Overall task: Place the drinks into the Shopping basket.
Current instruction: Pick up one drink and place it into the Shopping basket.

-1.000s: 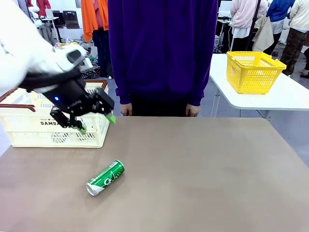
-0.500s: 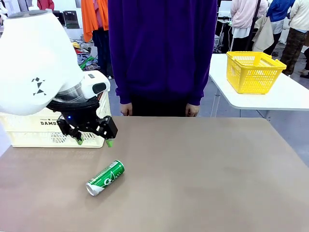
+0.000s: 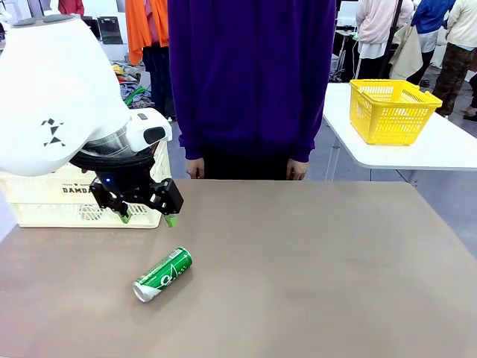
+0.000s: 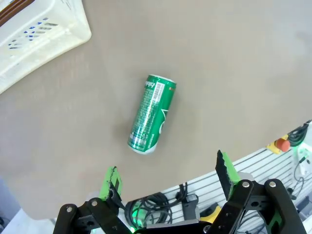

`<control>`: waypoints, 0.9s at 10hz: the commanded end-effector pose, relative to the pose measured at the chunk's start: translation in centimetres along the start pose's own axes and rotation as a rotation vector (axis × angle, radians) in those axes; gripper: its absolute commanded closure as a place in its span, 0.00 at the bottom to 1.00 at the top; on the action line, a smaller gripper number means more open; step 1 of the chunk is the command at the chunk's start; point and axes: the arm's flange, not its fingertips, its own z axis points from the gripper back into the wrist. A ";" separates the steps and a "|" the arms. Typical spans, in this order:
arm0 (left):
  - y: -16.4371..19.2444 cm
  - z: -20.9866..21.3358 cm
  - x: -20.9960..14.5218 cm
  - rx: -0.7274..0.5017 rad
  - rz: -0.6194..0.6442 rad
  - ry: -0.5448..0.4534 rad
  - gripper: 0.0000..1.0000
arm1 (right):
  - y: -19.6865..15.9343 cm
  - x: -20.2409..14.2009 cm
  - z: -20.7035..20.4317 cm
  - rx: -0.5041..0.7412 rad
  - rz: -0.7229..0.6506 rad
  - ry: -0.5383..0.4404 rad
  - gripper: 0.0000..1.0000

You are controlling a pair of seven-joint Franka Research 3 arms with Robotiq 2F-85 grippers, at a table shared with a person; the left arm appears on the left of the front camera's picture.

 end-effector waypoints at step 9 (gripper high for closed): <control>0.4 -2.1 0.6 -0.159 -0.600 0.048 0.00 | 0.3 -0.2 0.1 -0.013 -0.015 0.007 0.00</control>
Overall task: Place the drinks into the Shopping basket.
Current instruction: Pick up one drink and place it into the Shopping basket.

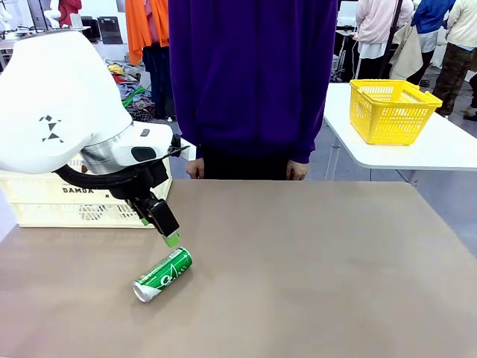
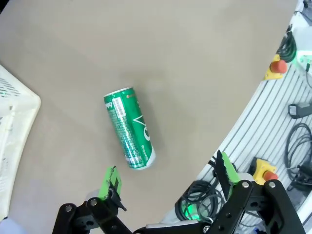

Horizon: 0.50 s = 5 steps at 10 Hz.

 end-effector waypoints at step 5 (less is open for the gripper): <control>2.5 -7.6 -1.1 0.119 0.043 0.057 0.00 | 0.3 -0.2 0.1 -0.013 -0.014 0.008 0.00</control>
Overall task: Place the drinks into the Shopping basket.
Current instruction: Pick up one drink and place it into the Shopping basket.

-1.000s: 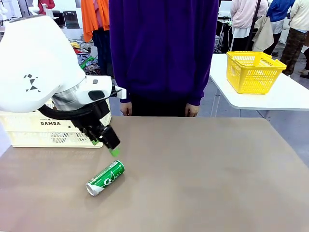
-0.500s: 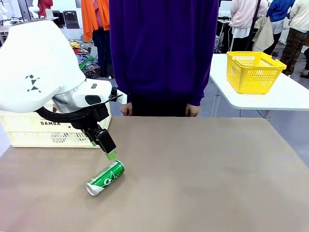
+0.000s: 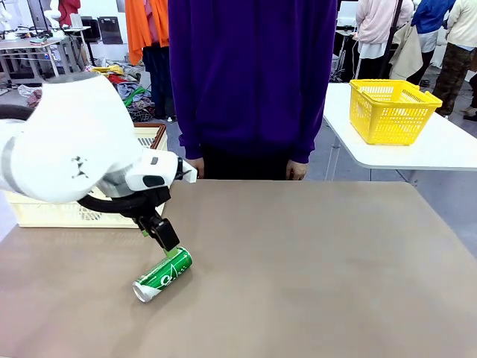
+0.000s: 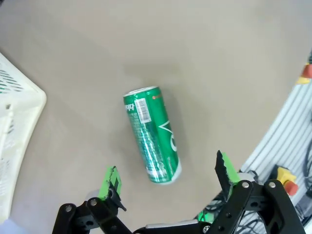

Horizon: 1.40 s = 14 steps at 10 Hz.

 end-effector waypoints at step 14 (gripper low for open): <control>-1.6 -11.9 0.3 0.118 0.046 0.174 1.00 | 0.3 -0.2 0.1 -0.013 -0.014 0.008 0.00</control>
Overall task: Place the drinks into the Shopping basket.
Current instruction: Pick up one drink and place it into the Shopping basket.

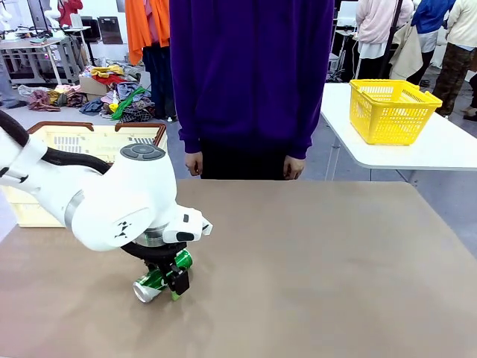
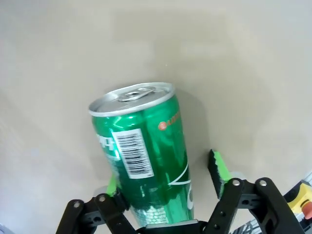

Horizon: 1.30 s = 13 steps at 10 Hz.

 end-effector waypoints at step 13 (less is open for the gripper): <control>7.8 26.6 -5.4 -0.011 0.336 -0.259 1.00 | 0.3 -0.2 0.1 -0.013 -0.015 0.008 0.00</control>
